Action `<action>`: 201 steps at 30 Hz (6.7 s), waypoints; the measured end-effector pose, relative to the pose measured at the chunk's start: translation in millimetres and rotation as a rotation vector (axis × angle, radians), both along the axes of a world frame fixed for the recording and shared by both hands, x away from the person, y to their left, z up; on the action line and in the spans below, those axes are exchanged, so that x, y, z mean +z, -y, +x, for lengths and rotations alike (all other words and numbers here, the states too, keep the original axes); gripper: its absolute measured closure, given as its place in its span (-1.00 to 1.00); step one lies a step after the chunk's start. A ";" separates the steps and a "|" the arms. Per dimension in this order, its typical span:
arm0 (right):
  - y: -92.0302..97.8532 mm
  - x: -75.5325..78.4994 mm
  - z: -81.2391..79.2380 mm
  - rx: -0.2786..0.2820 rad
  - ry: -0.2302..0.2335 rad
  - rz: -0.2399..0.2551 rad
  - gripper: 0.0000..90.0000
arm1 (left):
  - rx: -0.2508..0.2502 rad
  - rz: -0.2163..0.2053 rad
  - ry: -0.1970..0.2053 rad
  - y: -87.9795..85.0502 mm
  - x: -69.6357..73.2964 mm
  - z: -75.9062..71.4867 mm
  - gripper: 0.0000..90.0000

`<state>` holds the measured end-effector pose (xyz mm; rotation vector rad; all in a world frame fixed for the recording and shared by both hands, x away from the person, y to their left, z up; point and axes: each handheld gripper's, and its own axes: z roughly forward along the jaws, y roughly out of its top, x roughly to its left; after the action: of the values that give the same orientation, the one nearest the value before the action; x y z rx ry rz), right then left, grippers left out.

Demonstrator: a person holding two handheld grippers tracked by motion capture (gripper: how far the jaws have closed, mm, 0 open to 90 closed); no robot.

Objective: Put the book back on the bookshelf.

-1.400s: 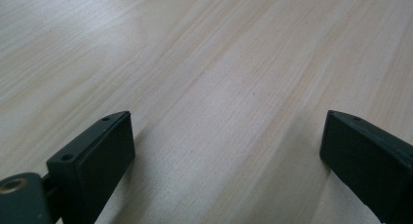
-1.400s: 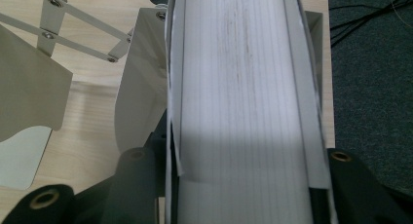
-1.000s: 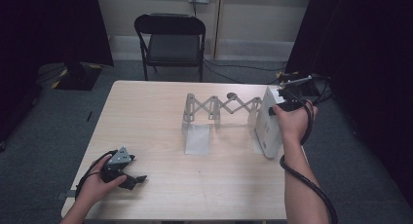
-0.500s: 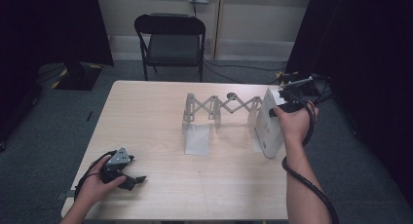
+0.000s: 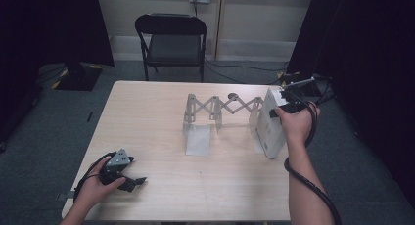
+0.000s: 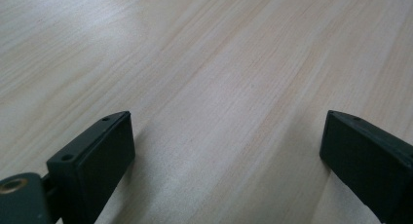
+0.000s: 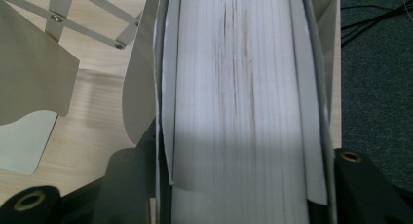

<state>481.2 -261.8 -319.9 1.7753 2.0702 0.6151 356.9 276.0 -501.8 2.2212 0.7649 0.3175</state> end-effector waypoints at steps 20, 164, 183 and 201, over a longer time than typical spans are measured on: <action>4.2 1.6 -9.9 0.027 0.013 0.014 -0.41 | 0.006 -0.001 0.000 0.1 0.0 -0.5 -0.88; -61.5 -94.3 -114.8 0.424 0.032 0.196 -0.65 | 0.001 0.005 -0.001 -0.2 0.1 -0.3 -0.88; -89.9 -105.9 -114.5 0.483 0.033 0.213 -0.65 | 0.001 0.005 -0.001 -0.2 0.2 -0.2 -0.88; -111.3 -123.7 -114.4 0.514 0.021 0.234 -0.63 | 0.000 0.005 -0.001 -0.2 0.2 -0.3 -0.88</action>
<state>366.8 -150.4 -443.7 1.3232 2.5422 1.0459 356.7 276.2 -501.6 2.2265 0.7657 0.3190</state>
